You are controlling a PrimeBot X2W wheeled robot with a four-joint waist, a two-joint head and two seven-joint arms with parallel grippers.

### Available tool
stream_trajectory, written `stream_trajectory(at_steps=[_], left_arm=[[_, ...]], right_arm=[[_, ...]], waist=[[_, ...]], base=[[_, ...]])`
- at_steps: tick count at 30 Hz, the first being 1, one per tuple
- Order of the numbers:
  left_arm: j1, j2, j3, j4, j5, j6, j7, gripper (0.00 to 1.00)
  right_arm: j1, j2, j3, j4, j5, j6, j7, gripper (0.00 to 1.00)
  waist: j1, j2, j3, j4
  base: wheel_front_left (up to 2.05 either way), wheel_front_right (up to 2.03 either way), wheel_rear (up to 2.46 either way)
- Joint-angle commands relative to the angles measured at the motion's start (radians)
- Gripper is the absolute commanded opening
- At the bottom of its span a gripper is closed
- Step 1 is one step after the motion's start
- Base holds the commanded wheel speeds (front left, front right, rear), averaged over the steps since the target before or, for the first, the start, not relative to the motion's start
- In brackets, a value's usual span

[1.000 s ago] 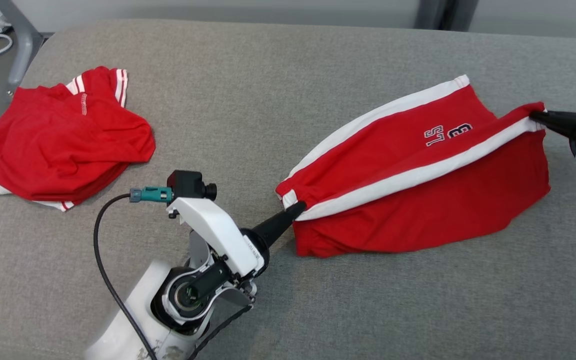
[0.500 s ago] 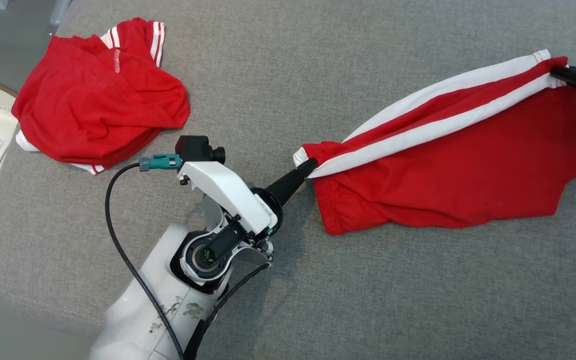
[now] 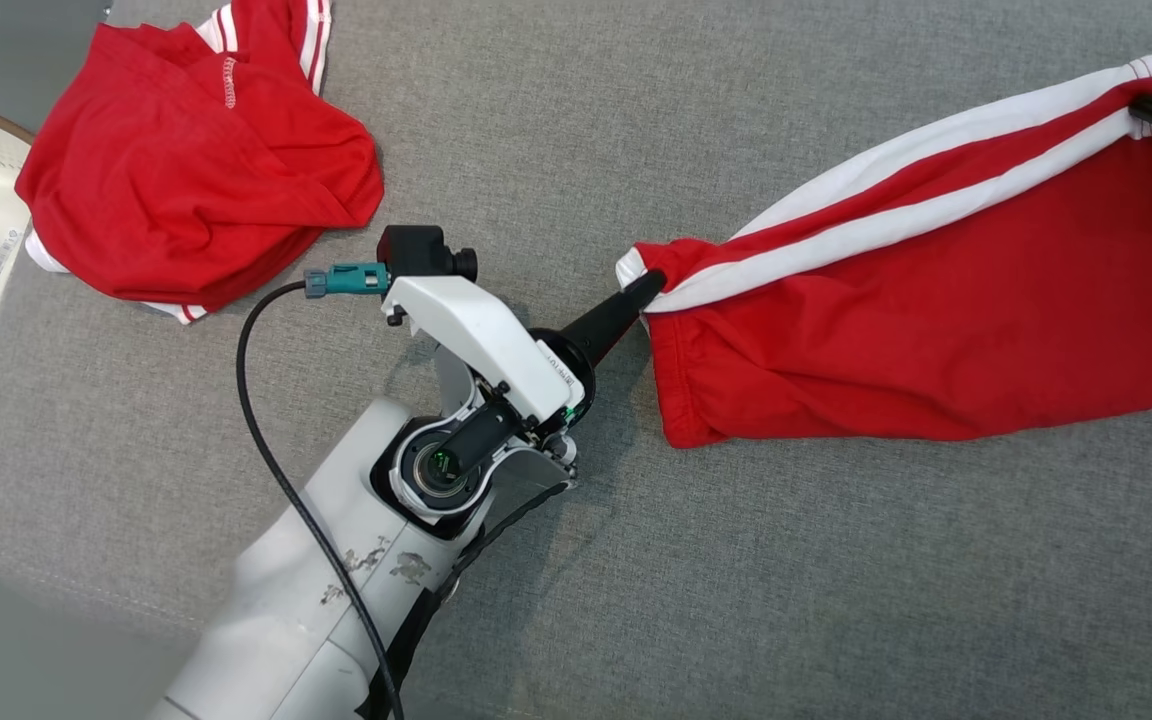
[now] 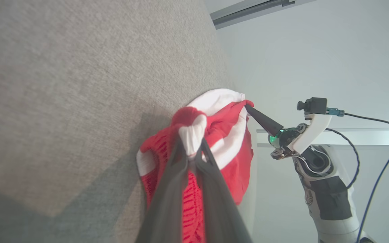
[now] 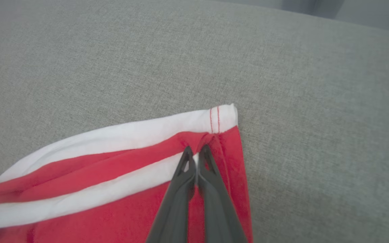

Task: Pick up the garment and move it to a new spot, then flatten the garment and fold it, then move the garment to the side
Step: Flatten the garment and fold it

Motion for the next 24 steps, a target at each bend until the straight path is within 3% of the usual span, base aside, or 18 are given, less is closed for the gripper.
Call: stream_trajectory(at_steps=[1, 2, 3, 4, 11, 13, 24], left_arm=[[-0.029, 0.004, -0.012, 0.010, -0.021, -0.004, -0.013, 0.00], [-0.038, 0.004, -0.020, 0.015, -0.031, -0.005, -0.019, 0.00], [-0.046, 0.004, -0.027, 0.020, -0.040, -0.005, -0.028, 0.37], [-0.063, 0.004, -0.037, 0.035, -0.056, 0.003, -0.051, 1.00], [-0.099, 0.004, -0.071, 0.071, -0.092, -0.004, -0.105, 1.00], [-0.106, 0.004, -0.084, 0.082, -0.105, -0.012, -0.114, 1.00], [-0.134, 0.006, -0.138, 0.157, -0.141, -0.025, -0.176, 1.00]], right_arm=[[-0.012, 0.000, 0.000, 0.006, -0.006, 0.000, -0.010, 0.00], [-0.015, 0.001, -0.001, 0.006, -0.005, 0.000, -0.014, 0.00], [-0.019, 0.001, -0.001, 0.005, -0.005, 0.000, -0.017, 0.00], [-0.023, 0.002, -0.003, 0.006, -0.003, 0.000, -0.028, 0.00], [-0.030, 0.002, -0.013, 0.030, 0.000, 0.000, -0.073, 0.00], [-0.040, 0.003, -0.018, 0.049, -0.013, 0.000, -0.111, 1.00], [-0.032, 0.027, -0.014, 0.077, -0.039, 0.000, -0.255, 1.00]], waist=[[0.0000, -0.0001, 0.008, 0.000], [0.0000, -0.0001, 0.011, 0.000], [0.0000, -0.0001, 0.014, 0.000], [0.0000, -0.0001, 0.019, 0.000], [0.0000, -0.0001, 0.030, 0.004], [0.0000, -0.0001, 0.032, 0.007], [0.0000, -0.0001, 0.023, 0.008]], base=[[0.00, 0.00, 0.00], [0.00, 0.00, 0.00], [0.00, 0.00, 0.00], [0.00, 0.00, 0.00], [0.00, 0.00, 0.00], [0.00, 0.00, 0.00], [0.00, 0.00, 0.00]])
